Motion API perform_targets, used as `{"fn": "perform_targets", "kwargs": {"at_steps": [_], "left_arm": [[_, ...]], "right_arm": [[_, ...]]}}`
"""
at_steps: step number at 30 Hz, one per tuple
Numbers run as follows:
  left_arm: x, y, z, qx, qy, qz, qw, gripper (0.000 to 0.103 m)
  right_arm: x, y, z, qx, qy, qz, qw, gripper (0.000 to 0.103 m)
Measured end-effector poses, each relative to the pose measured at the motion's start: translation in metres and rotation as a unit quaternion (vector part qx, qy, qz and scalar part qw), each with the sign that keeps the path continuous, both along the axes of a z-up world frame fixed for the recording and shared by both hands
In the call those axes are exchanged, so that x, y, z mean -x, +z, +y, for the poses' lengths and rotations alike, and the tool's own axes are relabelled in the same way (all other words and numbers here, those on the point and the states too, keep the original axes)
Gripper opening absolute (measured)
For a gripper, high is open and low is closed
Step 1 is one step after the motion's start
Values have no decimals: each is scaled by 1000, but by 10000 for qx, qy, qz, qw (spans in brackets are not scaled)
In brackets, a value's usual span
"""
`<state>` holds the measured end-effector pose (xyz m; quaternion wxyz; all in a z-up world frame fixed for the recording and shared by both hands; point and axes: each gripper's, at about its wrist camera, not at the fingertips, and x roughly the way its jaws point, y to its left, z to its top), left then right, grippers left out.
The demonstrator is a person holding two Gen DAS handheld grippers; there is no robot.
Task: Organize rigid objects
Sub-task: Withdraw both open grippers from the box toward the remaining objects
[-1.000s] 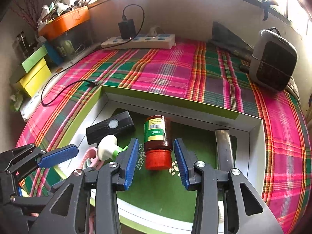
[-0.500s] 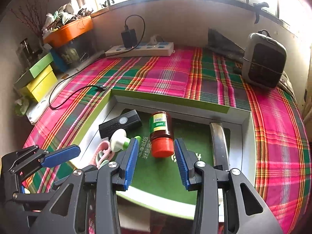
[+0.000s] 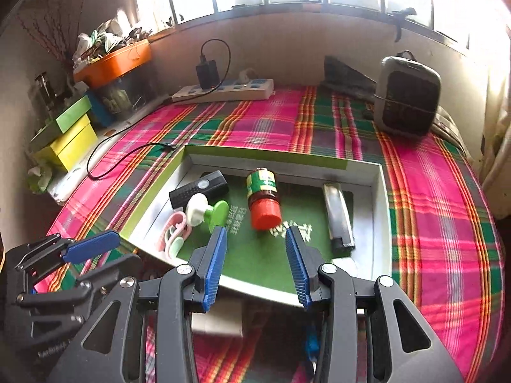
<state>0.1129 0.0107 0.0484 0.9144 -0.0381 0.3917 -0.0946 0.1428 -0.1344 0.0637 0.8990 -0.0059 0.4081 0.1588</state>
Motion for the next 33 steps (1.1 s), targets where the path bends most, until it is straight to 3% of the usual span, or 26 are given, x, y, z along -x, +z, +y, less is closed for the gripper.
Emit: {"fn": "perform_targets", "kwargs": {"at_steps": [19, 33], "left_arm": [[20, -19, 17, 318, 115, 203, 9992, 43], [19, -28, 18, 620, -62, 377, 9973, 43]], "right_arm": [[46, -5, -54, -90, -611, -180, 9979, 40], [63, -29, -53, 169, -486, 83, 9986, 40]]}}
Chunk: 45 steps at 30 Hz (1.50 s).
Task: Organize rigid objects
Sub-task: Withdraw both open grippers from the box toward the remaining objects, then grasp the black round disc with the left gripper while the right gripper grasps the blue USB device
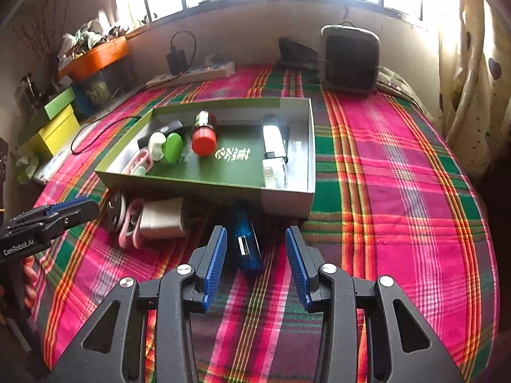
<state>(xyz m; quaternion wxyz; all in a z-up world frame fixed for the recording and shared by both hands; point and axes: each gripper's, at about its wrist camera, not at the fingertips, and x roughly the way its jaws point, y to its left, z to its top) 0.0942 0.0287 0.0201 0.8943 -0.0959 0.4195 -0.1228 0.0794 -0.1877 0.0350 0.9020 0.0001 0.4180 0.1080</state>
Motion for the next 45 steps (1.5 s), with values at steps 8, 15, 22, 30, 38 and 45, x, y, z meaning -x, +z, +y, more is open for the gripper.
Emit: {"fn": "perform_targets", "kwargs": {"at_steps": [8, 15, 22, 30, 38, 45], "left_arm": [[-1, -4, 0, 46, -36, 73, 10000, 46], [-3, -6, -2, 106, -112, 119, 9998, 46], [-3, -7, -4, 103, -138, 137, 9998, 47], [-11, -8, -8, 50, -100, 223, 9997, 49], [-19, -8, -14, -110, -73, 247, 9996, 50], [-21, -7, -23, -292, -42, 238, 9993, 50]], "right_arm": [[-4, -10, 7, 99, 125, 191, 9997, 40], [-8, -14, 12, 242, 206, 238, 9992, 40], [-10, -15, 13, 391, 209, 201, 9988, 40], [-9, -14, 7, 297, 148, 197, 9993, 28], [-8, -14, 2, 249, 127, 179, 9994, 17], [-7, -13, -1, 166, 145, 146, 9997, 17]]}}
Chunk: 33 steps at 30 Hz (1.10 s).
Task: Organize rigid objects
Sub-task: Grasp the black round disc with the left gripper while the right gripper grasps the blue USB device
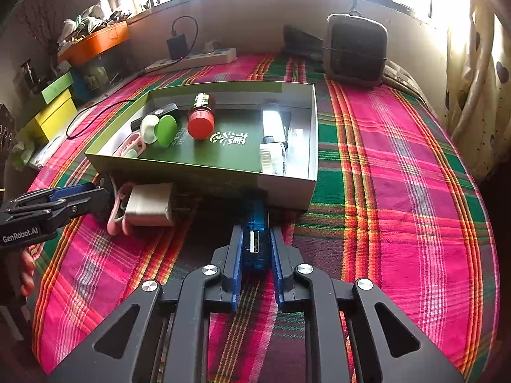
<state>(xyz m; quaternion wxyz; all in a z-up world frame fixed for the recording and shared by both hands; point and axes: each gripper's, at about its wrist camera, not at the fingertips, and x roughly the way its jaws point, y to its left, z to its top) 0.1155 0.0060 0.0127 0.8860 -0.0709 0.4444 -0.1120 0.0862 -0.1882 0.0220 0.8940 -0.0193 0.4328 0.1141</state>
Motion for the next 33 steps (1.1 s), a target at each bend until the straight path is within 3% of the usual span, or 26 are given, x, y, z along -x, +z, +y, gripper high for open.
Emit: {"fn": "perform_targets", "kwargs": {"at_steps": [6, 8, 11, 33], "left_arm": [[0, 0, -1, -17, 13, -21, 10000, 48], [0, 0, -2, 10, 3, -21, 10000, 38], [0, 0, -1, 32, 4, -31, 10000, 31], [3, 3, 0, 36, -7, -80, 10000, 31]], "right_arm": [[0, 0, -2, -77, 9, 16, 10000, 17], [-1, 0, -3, -90, 19, 20, 10000, 17], [-1, 0, -3, -99, 25, 22, 9999, 17], [-1, 0, -3, -91, 28, 18, 10000, 17]]}}
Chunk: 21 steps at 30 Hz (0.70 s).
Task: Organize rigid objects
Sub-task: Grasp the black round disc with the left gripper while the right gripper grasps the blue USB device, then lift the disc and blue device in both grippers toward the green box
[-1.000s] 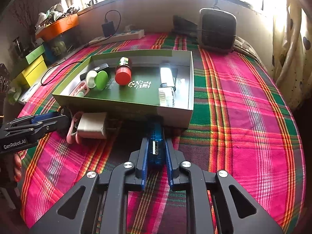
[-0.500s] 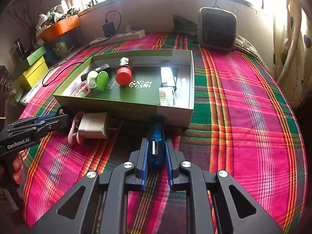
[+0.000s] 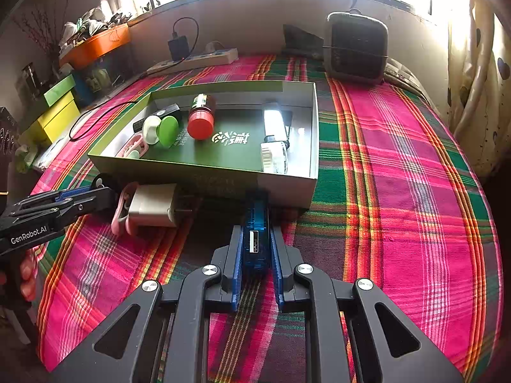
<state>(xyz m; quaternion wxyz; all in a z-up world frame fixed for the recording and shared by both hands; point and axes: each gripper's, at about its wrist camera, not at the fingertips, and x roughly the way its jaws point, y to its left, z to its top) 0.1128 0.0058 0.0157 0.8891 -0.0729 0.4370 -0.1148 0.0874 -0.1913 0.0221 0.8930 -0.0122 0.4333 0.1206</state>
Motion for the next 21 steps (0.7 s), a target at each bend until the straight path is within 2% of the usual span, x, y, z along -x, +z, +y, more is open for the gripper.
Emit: {"fn": "perform_targets", "kwargs": {"at_steps": [21], "left_arm": [[11, 21, 1, 69, -43, -278, 9996, 31]], "right_arm": [[12, 10, 0, -90, 61, -205, 9997, 17]]}}
